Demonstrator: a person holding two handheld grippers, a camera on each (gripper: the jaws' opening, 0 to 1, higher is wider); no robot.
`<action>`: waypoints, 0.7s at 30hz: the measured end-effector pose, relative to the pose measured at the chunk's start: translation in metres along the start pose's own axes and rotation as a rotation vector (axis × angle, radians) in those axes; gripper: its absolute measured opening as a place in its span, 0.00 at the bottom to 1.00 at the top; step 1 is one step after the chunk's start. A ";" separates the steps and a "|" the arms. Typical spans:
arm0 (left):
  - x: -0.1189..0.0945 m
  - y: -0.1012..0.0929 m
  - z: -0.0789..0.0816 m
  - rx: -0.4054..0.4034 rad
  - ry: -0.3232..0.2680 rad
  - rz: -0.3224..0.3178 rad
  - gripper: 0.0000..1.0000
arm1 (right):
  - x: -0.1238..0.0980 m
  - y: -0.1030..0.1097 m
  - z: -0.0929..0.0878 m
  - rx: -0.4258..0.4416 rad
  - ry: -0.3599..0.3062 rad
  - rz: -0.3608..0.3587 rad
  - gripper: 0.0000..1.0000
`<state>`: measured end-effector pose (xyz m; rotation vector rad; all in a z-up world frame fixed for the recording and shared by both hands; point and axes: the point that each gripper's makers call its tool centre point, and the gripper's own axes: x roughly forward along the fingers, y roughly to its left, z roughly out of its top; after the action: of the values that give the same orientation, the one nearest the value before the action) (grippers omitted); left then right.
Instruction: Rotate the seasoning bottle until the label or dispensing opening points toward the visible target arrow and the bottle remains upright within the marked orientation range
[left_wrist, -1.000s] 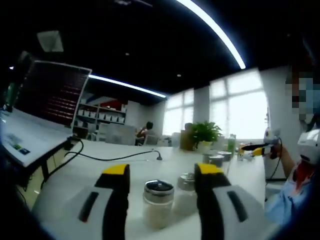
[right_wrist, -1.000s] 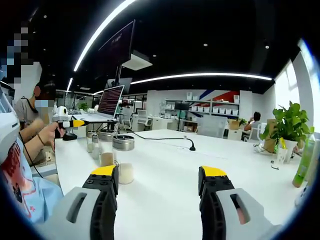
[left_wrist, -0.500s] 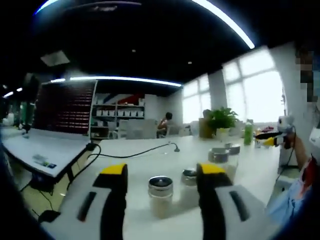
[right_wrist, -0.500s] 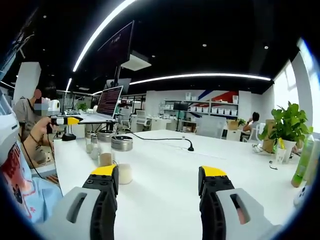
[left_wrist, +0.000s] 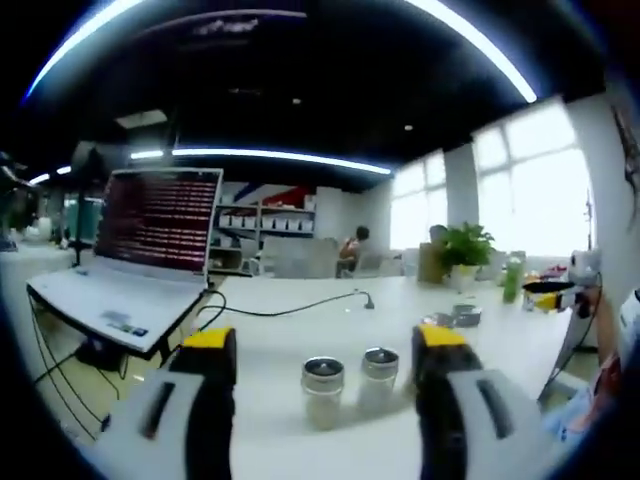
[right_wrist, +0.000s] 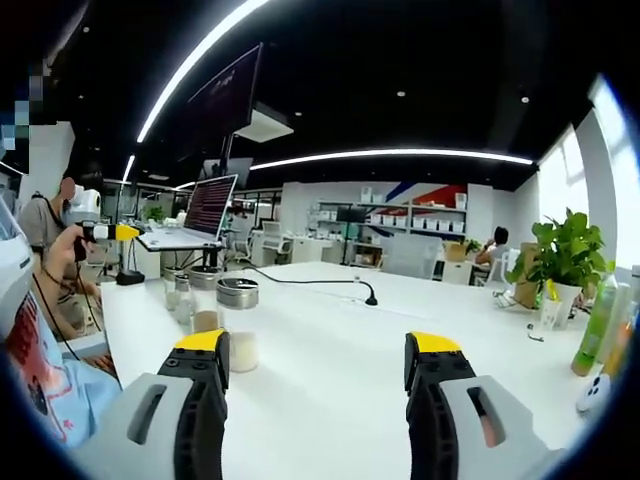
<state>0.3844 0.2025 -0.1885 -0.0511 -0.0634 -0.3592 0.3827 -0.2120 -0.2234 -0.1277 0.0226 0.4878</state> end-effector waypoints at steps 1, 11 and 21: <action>-0.002 -0.002 0.003 0.006 -0.003 -0.002 0.79 | 0.000 0.001 0.001 -0.002 -0.001 0.000 0.73; -0.013 -0.016 0.007 0.042 0.031 -0.036 0.94 | -0.010 -0.006 0.011 -0.003 -0.023 -0.030 0.73; -0.014 -0.020 0.008 0.076 0.022 -0.035 1.00 | -0.027 -0.025 0.016 0.008 -0.034 -0.095 0.75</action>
<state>0.3642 0.1893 -0.1811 0.0289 -0.0560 -0.3916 0.3704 -0.2442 -0.2036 -0.1118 -0.0151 0.3952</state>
